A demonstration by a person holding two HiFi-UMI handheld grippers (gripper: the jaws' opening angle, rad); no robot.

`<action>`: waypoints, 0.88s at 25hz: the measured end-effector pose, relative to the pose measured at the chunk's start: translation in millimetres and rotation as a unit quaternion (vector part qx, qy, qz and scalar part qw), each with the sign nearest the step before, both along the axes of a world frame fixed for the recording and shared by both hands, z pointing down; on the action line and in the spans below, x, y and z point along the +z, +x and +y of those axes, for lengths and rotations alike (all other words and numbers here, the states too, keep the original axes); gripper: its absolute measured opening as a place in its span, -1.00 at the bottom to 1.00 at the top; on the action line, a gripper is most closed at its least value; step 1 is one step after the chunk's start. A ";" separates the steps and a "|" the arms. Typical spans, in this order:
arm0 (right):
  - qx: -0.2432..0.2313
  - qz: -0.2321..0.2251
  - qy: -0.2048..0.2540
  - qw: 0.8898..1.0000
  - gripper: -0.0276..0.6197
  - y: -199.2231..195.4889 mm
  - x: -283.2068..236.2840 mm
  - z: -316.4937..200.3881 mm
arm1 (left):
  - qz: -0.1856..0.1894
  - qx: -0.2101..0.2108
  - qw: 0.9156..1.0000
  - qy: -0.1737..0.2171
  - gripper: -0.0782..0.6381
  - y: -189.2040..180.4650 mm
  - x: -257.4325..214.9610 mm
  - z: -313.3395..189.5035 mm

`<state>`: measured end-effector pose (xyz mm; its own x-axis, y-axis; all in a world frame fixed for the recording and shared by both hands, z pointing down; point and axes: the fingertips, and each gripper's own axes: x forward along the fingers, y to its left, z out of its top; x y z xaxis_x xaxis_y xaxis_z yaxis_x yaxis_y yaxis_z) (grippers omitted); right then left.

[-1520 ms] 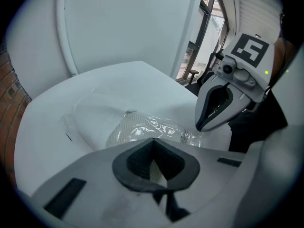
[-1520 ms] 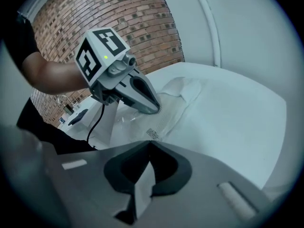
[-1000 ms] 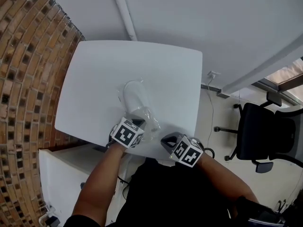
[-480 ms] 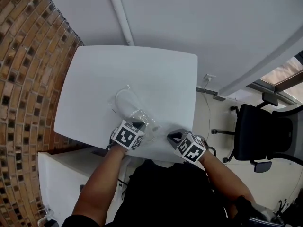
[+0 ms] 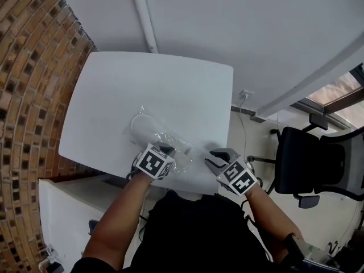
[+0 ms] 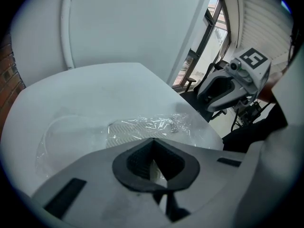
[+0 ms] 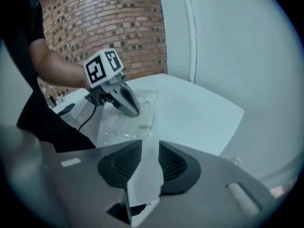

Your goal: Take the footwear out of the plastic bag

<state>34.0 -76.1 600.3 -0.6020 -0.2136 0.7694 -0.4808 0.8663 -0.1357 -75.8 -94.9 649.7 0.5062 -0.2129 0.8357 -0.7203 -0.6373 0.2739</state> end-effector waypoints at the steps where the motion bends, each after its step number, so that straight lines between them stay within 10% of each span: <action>1: -0.011 -0.018 0.000 1.000 -0.58 -10.6 -10.9 5.9 | 0.001 -0.002 1.000 0.001 -0.76 -0.8 0.3 -0.2; 4: -0.069 -0.042 -0.008 0.997 -0.69 -49.3 -19.4 30.5 | 0.006 -0.013 1.000 0.005 -0.76 -2.2 -1.6 -1.4; 9: -0.150 0.051 -0.012 0.987 -0.88 -66.4 34.1 65.3 | 0.003 -0.011 1.000 0.003 -0.76 1.5 -1.7 -0.9; 22: -0.133 0.101 -0.024 0.986 -0.91 -30.0 70.7 79.7 | -0.004 -0.011 0.999 0.036 -0.76 2.3 -3.9 2.2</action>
